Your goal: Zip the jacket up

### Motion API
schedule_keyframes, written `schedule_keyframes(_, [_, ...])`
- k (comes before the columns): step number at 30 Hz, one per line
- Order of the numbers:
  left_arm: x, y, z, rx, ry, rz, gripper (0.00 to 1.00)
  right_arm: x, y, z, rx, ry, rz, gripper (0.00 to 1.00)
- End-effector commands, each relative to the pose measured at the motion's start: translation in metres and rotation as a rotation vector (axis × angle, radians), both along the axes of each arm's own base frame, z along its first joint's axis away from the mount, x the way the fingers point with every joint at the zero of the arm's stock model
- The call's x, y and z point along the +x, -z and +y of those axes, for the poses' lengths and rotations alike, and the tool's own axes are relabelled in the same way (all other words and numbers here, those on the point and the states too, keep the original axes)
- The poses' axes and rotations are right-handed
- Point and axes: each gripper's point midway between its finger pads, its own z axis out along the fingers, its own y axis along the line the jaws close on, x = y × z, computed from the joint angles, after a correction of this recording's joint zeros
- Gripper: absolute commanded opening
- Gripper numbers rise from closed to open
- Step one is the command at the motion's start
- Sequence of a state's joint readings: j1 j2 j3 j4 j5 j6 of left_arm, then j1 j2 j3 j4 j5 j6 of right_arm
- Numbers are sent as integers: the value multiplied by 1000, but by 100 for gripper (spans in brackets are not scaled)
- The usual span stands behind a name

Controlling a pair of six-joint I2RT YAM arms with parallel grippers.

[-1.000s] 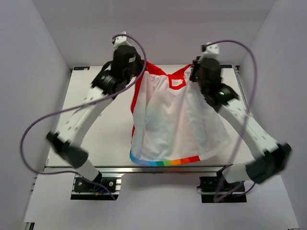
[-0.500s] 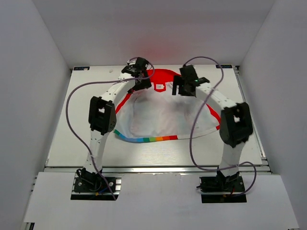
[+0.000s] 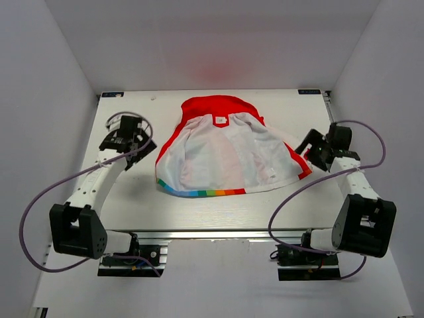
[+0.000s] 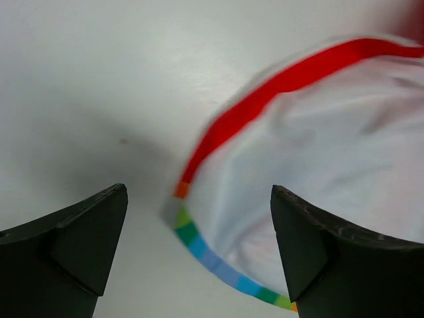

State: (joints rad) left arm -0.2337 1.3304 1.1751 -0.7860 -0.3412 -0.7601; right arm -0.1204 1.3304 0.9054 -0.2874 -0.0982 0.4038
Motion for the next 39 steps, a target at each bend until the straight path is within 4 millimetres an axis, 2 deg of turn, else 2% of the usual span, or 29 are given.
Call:
schedule_keyframes(1, [-26,50,16,-131,-65,112,98,-19,22,-9,50,51,40,89])
schedule_keyframes(2, [-30,63,15,-145,-59,117,98,-20,28,-17,50,78,44,89])
schedule_keyframes(4, [-27,70,5,-193,-24,91,98,-24,44,-27,50,121,82,89])
schedule_keyframes(5, [-33,84,4,-194,-23,120,98,-25,48,-29,52,130,100,89])
schedule_keyframes(9, [-33,115,-14,-261,57,194,98,-20,70,-40,44,175,154,88])
schedule_keyframes(10, [-28,123,-24,-293,109,195,98,-20,73,-42,46,180,162,88])
schedule_keyframes(12, [-32,135,-36,-346,154,224,98,-16,81,-37,69,153,176,87])
schedule_keyframes(14, [-30,142,-41,-342,174,224,98,-12,85,-35,77,143,172,86])
schedule_keyframes(17, [-34,157,-40,-288,167,259,89,-11,96,-31,95,130,189,80])
schedule_keyframes(18, [-36,164,-38,-271,162,279,82,-12,100,-30,99,126,198,79])
schedule_keyframes(19, [-38,168,-37,-258,157,294,65,-12,102,-28,99,122,198,76])
schedule_keyframes(21, [-40,177,-35,-234,141,326,46,-11,108,-26,103,118,197,70])
schedule_keyframes(22, [-38,176,-34,-232,139,337,22,-11,109,-23,106,111,195,57])
schedule_keyframes(24, [-34,174,-29,-203,121,339,0,-10,111,-21,111,92,190,39])
schedule_keyframes(25, [-28,165,-28,-188,114,337,0,-9,110,-18,113,83,187,19])
schedule_keyframes(26, [-24,158,-27,-170,110,330,0,-7,104,-18,106,76,167,11])
schedule_keyframes(27, [-20,150,-17,-115,76,320,0,-7,101,-23,76,93,157,2])
schedule_keyframes(28, [-30,142,-9,-63,46,362,0,-6,97,-22,52,96,148,0])
schedule_keyframes(29, [-13,112,-17,-29,40,288,0,-5,85,-24,30,101,117,0])
schedule_keyframes(30, [-8,94,-5,83,-10,245,0,-6,80,-29,-6,123,109,0])
schedule_keyframes(31, [-14,80,-7,138,-10,246,0,-7,74,-27,-24,117,93,0])
schedule_keyframes(32, [-3,49,-33,145,39,155,0,-6,60,-26,-41,116,55,0])
schedule_keyframes(34, [0,23,-52,182,80,81,0,-12,54,-27,-81,135,60,0])
schedule_keyframes(35, [-5,15,-80,198,158,52,0,-13,46,-28,-95,140,46,0])
schedule_keyframes(36, [-1,1,-95,204,185,11,0,-15,44,-29,-108,146,50,0])
schedule_keyframes(37, [-5,-2,-104,248,210,6,0,-21,45,-31,-138,154,71,0])
schedule_keyframes(38, [-15,-3,-131,272,292,1,0,-23,42,-32,-150,159,71,0])
schedule_keyframes(39, [-15,1,-150,302,332,14,0,-26,43,-34,-166,166,80,0])
